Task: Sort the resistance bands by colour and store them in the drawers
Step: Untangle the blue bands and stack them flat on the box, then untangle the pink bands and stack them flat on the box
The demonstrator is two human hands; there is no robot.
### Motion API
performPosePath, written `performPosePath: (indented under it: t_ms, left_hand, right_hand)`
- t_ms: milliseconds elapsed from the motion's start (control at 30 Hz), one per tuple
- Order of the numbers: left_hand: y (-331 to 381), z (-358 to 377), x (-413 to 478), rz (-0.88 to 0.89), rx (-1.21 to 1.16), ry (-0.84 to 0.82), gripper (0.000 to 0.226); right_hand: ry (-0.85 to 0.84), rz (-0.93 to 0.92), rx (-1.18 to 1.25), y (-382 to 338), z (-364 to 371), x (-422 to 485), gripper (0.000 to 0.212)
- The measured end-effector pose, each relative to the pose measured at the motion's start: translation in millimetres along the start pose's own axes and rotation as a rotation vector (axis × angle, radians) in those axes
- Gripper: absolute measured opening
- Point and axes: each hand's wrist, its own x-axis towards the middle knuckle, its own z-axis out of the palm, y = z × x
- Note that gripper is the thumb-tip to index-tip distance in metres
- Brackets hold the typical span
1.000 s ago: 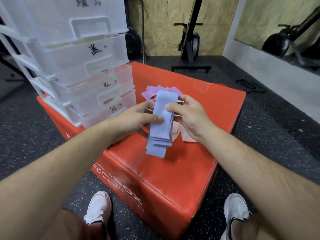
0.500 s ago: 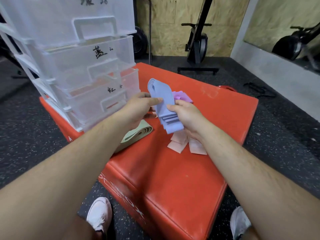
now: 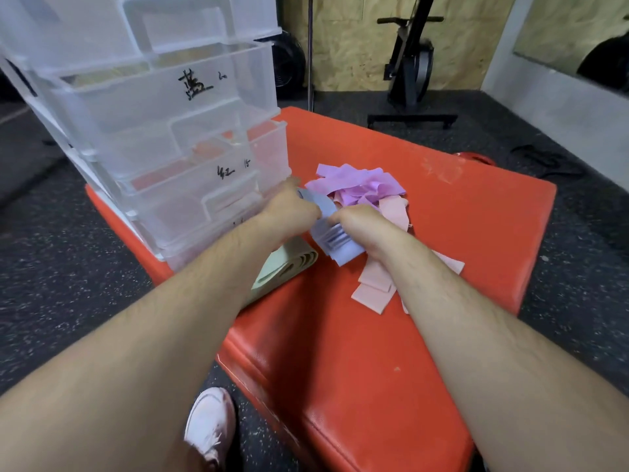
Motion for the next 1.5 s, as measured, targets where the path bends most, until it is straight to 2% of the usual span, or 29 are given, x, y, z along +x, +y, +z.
performPosePath:
  t_ms: [67, 100, 233, 267, 333, 467, 500, 533, 567, 633, 733, 967, 1100, 1233, 1333, 1500]
  left_hand:
    - [-2.1, 0.8, 2.1, 0.017, 0.152, -0.007, 0.034]
    - [-2.8, 1.0, 2.9, 0.009, 0.224, -0.026, 0.037]
    - [-6.6, -0.9, 2.2, 0.083, 0.569, -0.011, 0.047]
    - [-8.0, -1.0, 2.8, 0.113, 0.630, 0.001, 0.048]
    - [-10.8, -0.7, 4.2, 0.171, 0.671, -0.011, 0.044]
    - [-20.7, 2.8, 1.8, 0.229, 0.790, -0.129, 0.027]
    - [-23.7, 4.3, 1.9, 0.224, 0.814, -0.152, 0.020]
    - [-26.3, 6.1, 3.1, 0.236, 0.820, -0.161, 0.020]
    - [-28.0, 7.5, 3.8, 0.248, 0.823, -0.156, 0.026]
    - [-27.1, 9.8, 3.2, 0.261, 0.831, -0.136, 0.028]
    - [-26.9, 12.9, 2.5, 0.273, 0.866, -0.124, 0.027]
    - [-30.3, 3.5, -10.7, 0.348, 0.779, -0.097, 0.042]
    - [-24.2, 7.0, -29.1, 0.430, 0.790, -0.064, 0.040]
    - [-15.9, 20.2, -54.0, 0.481, 0.760, -0.116, 0.048]
    - [-11.7, 32.4, -70.1, 0.544, 0.746, -0.155, 0.049]
    - [-7.2, 52.8, -88.5, 0.599, 0.763, -0.259, 0.052]
  right_hand:
    - [-0.008, 0.050, -0.002, 5.1, 6.2, 7.2, 0.023]
    - [-0.015, 0.058, -0.007, 7.6, 9.2, 9.7, 0.024]
    - [0.004, 0.016, -0.094, 12.0, 15.4, 13.2, 0.003]
    - [0.015, -0.003, -0.129, 12.0, 15.7, 13.5, 0.007]
    - [0.022, -0.032, -0.235, 11.2, 15.3, 13.2, 0.012]
    - [0.018, -0.142, -0.392, 15.4, 8.4, 9.4, 0.010]
    - [0.033, -0.167, -0.388, 17.3, 6.3, 9.2, 0.024]
    - [0.055, -0.186, -0.372, 17.9, 3.5, 6.5, 0.038]
    - [0.069, -0.206, -0.347, 18.8, 1.7, 6.9, 0.043]
    - [0.060, -0.256, -0.351, 17.4, 0.6, 3.5, 0.033]
    - [0.026, -0.324, -0.548, 21.2, 3.6, 2.7, 0.023]
    - [0.031, -0.403, -0.712, 24.2, -2.4, -15.3, 0.037]
    - [0.051, -0.457, -0.811, 26.8, -13.6, -34.6, 0.038]
    - [0.080, -0.485, -0.855, 38.1, -35.1, -62.0, 0.039]
    - [0.084, -0.480, -0.903, 48.9, -53.2, -83.8, 0.043]
    - [-0.003, -0.331, -0.989, 72.5, -80.7, -101.4, 0.046]
